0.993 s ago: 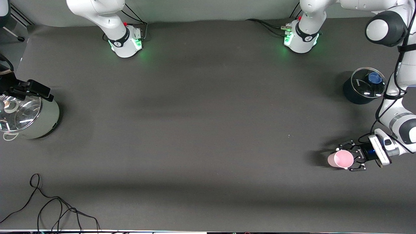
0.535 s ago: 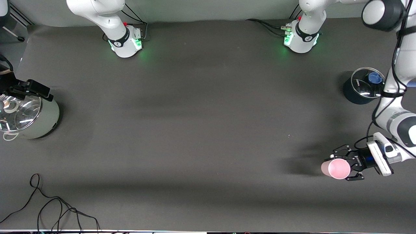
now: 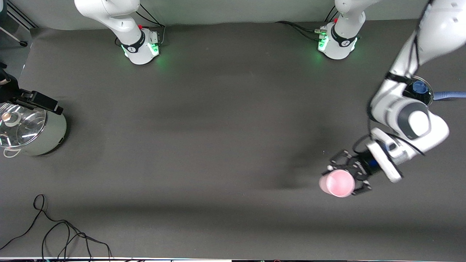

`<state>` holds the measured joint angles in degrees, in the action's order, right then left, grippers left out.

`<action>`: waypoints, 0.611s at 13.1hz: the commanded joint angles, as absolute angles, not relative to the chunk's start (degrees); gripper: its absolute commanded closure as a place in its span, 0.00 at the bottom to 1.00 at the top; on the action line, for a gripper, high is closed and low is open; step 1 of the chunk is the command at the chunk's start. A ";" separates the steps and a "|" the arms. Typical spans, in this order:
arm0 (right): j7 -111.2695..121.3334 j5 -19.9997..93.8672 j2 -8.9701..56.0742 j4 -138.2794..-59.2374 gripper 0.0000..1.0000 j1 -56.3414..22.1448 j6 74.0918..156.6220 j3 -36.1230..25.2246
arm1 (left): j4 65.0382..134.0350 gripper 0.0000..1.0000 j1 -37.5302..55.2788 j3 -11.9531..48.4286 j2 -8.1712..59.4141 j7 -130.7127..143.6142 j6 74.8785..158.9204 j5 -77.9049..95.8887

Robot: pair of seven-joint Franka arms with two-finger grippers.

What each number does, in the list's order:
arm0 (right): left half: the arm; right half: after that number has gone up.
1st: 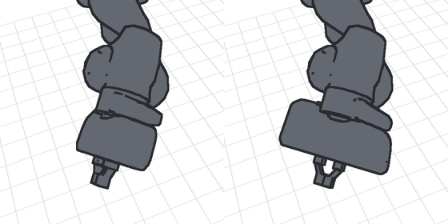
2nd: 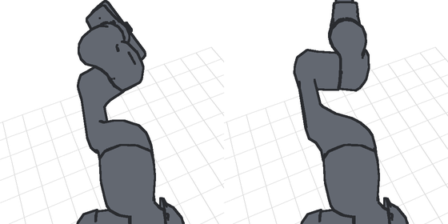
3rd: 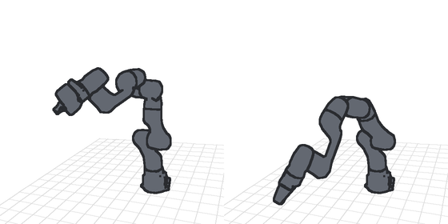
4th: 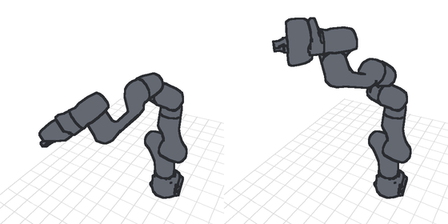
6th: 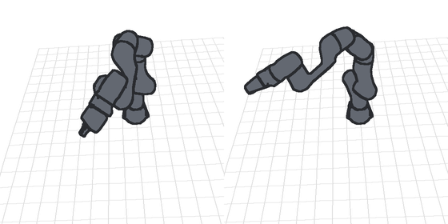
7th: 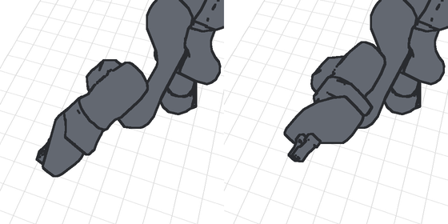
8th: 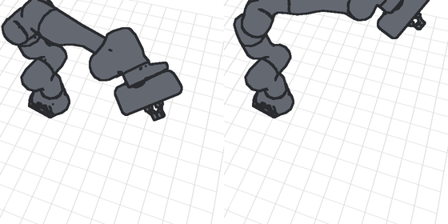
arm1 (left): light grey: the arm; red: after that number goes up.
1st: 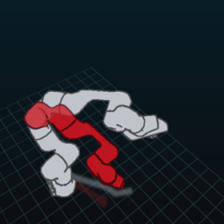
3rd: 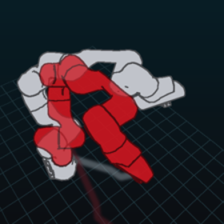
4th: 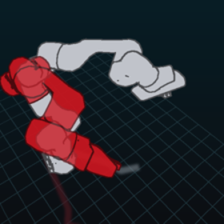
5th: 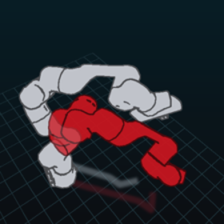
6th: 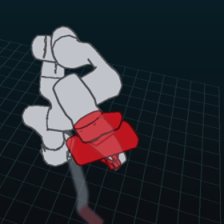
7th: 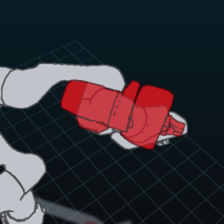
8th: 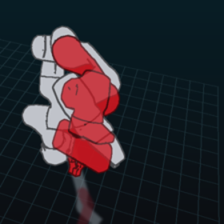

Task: Transfer pink cup from left to right arm
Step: 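Lift the pink cup with the left gripper toward the table middle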

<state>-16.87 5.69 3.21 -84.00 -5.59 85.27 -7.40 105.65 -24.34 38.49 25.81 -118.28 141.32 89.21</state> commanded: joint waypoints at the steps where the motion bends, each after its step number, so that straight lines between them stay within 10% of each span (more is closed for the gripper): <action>1: -25.11 9.40 3.16 -83.23 0.00 -6.06 84.72 -7.82 | 112.94 0.67 -24.96 50.92 17.76 -117.86 155.94 98.66; 4: -35.12 13.52 3.34 -83.14 0.00 -6.06 86.04 -7.73 | 111.98 0.67 -24.44 65.09 18.46 -117.69 171.62 103.61; 8: -52.51 15.55 3.60 -81.74 0.00 -7.46 88.68 -6.86 | 109.69 0.67 -18.47 67.94 18.19 -115.05 178.58 104.06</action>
<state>-44.27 13.81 3.21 -83.51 -5.80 87.77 -6.81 110.79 -20.76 68.44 19.27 -116.43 176.81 103.21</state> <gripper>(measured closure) 0.000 0.348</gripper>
